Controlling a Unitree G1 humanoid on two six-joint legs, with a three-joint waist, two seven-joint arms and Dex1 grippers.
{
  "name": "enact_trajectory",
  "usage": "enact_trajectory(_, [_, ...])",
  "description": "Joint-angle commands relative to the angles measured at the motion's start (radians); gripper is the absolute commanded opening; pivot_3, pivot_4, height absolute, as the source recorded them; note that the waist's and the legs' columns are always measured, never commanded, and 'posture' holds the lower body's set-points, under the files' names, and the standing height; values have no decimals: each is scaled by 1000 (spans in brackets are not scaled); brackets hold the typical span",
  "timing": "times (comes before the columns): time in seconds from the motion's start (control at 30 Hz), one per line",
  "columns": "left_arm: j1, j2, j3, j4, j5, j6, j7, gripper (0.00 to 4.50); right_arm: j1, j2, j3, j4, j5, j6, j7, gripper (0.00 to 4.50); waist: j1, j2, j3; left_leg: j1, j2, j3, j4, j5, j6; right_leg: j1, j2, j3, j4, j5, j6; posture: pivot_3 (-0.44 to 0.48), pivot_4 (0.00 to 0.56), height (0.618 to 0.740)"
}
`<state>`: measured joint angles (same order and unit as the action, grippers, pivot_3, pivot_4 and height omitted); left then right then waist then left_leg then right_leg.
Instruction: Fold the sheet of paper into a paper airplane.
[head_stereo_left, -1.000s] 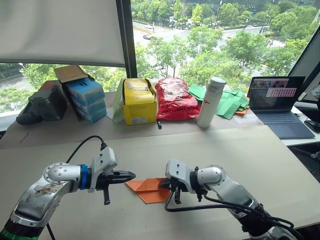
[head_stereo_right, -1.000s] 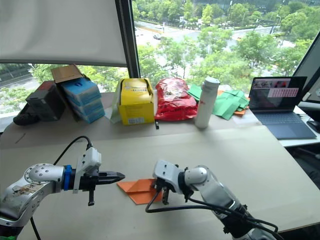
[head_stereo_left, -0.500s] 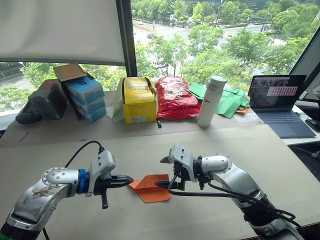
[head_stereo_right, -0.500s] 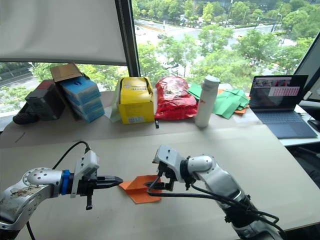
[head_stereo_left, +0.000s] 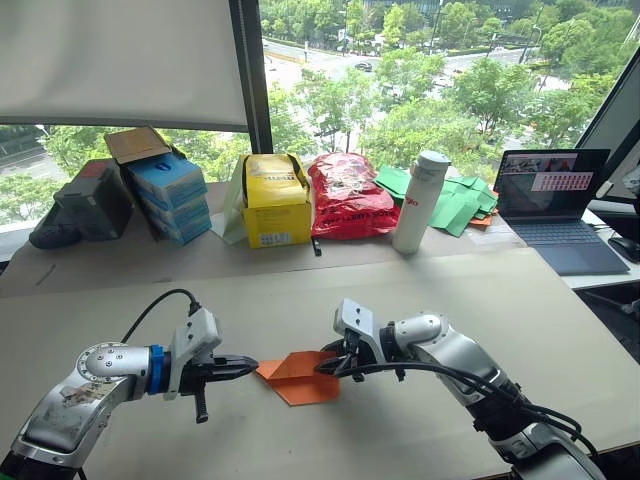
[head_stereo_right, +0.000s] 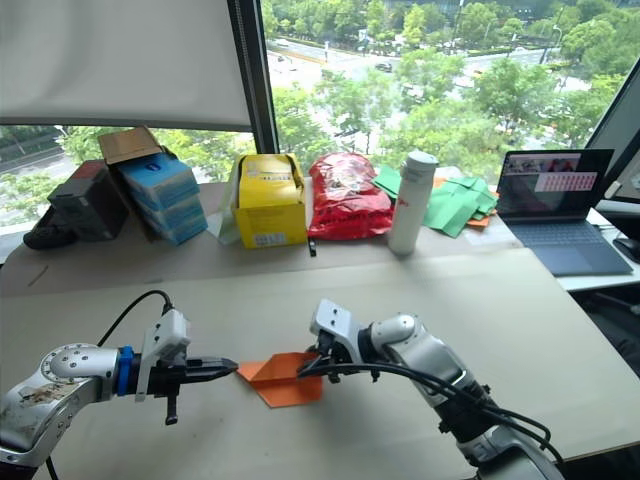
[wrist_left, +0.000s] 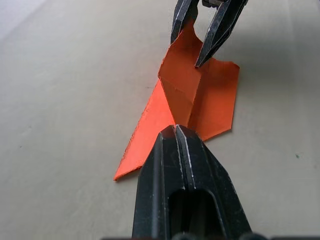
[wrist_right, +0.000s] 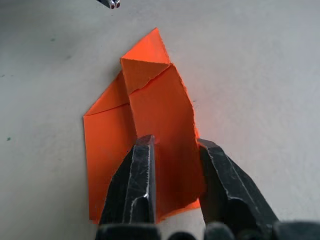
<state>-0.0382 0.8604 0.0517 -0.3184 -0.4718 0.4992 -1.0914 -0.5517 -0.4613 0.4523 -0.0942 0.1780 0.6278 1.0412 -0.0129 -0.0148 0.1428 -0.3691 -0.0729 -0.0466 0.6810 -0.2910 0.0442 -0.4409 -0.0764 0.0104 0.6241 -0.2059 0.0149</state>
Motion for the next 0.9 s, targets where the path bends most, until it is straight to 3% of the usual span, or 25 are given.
enact_trajectory(0.03, [2, -6, 14, 16, 2, -38, -11, 0, -2, 6, -10, -23, 13, -34, 13, 39, 0, 0, 0, 0, 0, 0, 0, 0, 0, 0, 0, 0, 0, 0, 0, 0, 150, 740])
enact_trajectory(0.2, [-20, -37, 30, 45, -28, -43, 0, 0, 9, 16, -49, -63, 8, -129, -16, 39, 0, 0, 0, 0, 0, 0, 0, 0, 0, 0, 0, 0, 0, 0, 0, 0, 150, 740])
enact_trajectory(0.4, [-76, -76, 66, 100, -54, -37, 30, 0, 10, 27, -106, -71, -107, -351, -181, 39, 0, 0, 0, 0, 0, 0, 0, 1, -1, 0, 0, 0, 1, 0, 0, 0, 150, 740])
enact_trajectory(0.7, [-173, -80, 118, 154, -118, 25, 37, 0, 102, -45, 16, -99, -507, -796, -394, 39, 0, 0, 0, 0, 0, 1, 0, 2, -4, -1, 1, -1, 2, 0, 0, 0, 150, 740])
enact_trajectory(0.9, [-192, -79, 97, 139, -116, 45, 37, 0, 149, -88, 88, -106, -552, -930, -329, 39, -2, -1, 0, 0, 0, 3, 1, 2, -4, 0, 1, -1, 3, 0, 0, 0, 150, 740])
